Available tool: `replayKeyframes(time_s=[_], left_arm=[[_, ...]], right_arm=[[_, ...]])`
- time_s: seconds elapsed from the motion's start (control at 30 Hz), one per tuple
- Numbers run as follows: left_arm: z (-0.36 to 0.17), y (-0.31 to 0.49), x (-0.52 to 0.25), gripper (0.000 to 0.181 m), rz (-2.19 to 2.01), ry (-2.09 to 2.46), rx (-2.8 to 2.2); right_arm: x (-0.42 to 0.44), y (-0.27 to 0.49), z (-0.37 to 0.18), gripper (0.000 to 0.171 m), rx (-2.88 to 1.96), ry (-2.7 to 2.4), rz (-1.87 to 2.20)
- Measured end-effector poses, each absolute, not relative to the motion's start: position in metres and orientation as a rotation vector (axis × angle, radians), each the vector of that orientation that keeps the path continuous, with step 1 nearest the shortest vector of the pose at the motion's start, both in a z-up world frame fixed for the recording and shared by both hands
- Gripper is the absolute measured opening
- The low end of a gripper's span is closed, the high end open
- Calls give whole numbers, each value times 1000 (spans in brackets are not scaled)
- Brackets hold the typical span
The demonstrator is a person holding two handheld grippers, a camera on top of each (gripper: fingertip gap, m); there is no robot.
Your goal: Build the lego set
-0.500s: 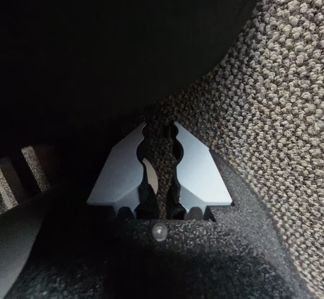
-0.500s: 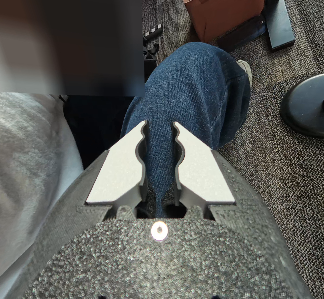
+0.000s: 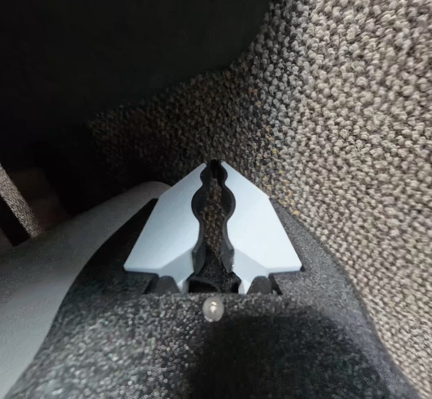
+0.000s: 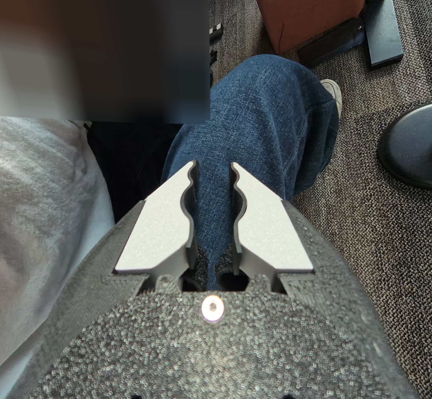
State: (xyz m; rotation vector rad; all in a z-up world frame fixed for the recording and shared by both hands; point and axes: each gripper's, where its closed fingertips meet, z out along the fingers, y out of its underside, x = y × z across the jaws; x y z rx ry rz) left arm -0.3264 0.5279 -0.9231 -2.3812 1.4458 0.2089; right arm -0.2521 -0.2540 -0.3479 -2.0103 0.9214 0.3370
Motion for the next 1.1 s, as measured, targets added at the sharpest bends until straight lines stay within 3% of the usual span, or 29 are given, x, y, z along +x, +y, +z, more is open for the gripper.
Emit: replayKeyframes(time_s=[0.03, 0.53, 0.83, 1.1], left_arm=[[-911, 520, -328, 2, 161, 1429, -2383], [-674, 336, -322, 3, -738, 1564, -1947], [-436, 197, -317, 3, -1155, 1617, -1592], [-190, 78, -311, 3, -1614, 1472, -1219]], right_arm=[[-254, -254, -347, 25, -2022, 906, 335], [-265, -245, -313, 21, -1972, 727, 341], [-256, -196, -262, 16, -1977, 450, 247], [-249, -70, -172, 18, -1861, 28, 306]])
